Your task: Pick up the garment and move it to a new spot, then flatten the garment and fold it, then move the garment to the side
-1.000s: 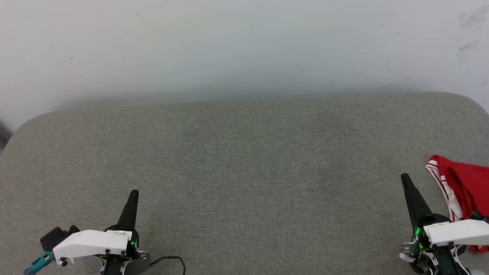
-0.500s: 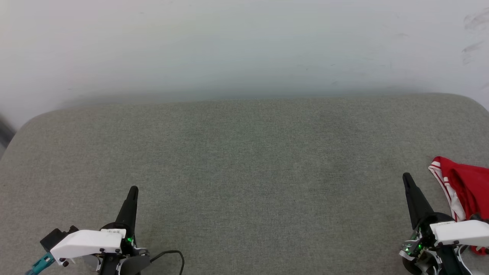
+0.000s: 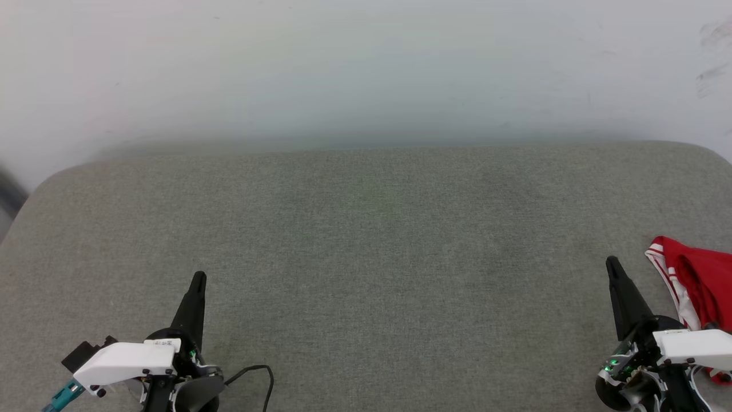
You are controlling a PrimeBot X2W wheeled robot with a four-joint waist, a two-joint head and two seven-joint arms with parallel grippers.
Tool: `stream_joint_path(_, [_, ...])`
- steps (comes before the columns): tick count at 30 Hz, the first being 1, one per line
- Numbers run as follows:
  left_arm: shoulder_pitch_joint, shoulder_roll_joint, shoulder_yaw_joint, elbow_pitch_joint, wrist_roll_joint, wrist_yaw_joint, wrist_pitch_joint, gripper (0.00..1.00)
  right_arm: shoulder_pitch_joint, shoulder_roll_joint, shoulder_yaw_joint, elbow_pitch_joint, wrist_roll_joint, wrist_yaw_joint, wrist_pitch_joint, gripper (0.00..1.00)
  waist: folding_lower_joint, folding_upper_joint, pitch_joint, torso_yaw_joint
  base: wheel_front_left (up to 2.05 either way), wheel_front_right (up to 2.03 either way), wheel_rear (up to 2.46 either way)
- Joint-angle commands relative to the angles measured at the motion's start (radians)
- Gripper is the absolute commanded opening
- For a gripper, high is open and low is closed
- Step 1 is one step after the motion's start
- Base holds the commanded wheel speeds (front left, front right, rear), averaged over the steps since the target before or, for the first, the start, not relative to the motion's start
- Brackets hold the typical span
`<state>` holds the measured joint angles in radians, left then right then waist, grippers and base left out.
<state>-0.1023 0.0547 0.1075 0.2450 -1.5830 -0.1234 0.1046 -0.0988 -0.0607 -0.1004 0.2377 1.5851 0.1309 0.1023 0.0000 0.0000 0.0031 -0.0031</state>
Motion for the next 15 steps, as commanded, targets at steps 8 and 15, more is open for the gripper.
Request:
stream_joint_path(8, [-0.011,-0.007,0.011,0.001,-0.029,-0.011,0.014,0.0,-0.014,0.005,-0.005,0.009,0.036,0.0,0.004,0.0,0.0,0.0,0.0,0.003,0.0,0.0,0.0])
stream_joint_path(15, [-0.011,-0.007,0.011,0.001,-0.029,-0.01,0.014,0.0,-0.014,0.006,-0.006,0.009,0.035,0.0,0.005,0.0,0.0,0.0,0.0,0.003,0.0,0.0,0.0])
